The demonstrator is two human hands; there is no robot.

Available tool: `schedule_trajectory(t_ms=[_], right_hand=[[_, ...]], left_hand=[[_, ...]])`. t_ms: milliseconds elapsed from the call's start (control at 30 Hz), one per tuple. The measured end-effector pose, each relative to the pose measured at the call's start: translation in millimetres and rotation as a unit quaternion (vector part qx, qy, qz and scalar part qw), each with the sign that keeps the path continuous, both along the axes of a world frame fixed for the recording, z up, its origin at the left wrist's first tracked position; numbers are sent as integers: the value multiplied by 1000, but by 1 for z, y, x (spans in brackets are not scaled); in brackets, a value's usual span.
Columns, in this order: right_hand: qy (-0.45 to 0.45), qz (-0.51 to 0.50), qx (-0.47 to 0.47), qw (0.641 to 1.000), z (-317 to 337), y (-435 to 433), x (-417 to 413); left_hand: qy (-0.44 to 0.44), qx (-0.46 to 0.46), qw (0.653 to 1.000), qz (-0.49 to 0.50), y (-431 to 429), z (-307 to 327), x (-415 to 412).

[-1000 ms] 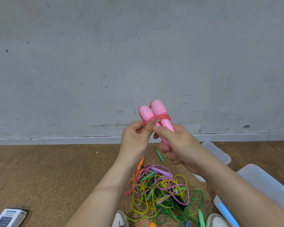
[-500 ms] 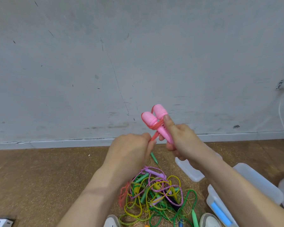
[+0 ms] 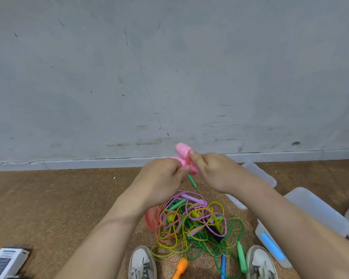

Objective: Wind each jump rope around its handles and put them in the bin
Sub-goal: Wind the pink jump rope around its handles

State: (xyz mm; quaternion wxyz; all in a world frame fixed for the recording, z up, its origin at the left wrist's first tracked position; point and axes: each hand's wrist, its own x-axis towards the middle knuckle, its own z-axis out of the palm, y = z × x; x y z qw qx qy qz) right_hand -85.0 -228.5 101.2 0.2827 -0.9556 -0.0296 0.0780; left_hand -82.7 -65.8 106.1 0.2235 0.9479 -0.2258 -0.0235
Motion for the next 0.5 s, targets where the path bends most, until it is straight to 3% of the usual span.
schedule_trajectory(t_ms=[67, 133, 200, 267, 333, 500], right_hand=[[-83, -24, 14, 996, -4, 2, 0], [-126, -22, 16, 992, -3, 4, -1], [-131, -16, -3, 991, -2, 2, 0], [-117, -18, -19, 993, -4, -3, 1], [-90, -8, -24, 996, -8, -7, 2], [5, 74, 20, 997, -4, -2, -3]], left_hand=[[124, -164, 976, 67, -7, -1, -1], [237, -294, 919, 111, -12, 3, -2], [261, -288, 917, 93, -10, 6, -4], [195, -200, 959, 54, -5, 5, -4], [143, -187, 971, 37, -4, 4, -5], [254, -379, 887, 71, -5, 13, -2]])
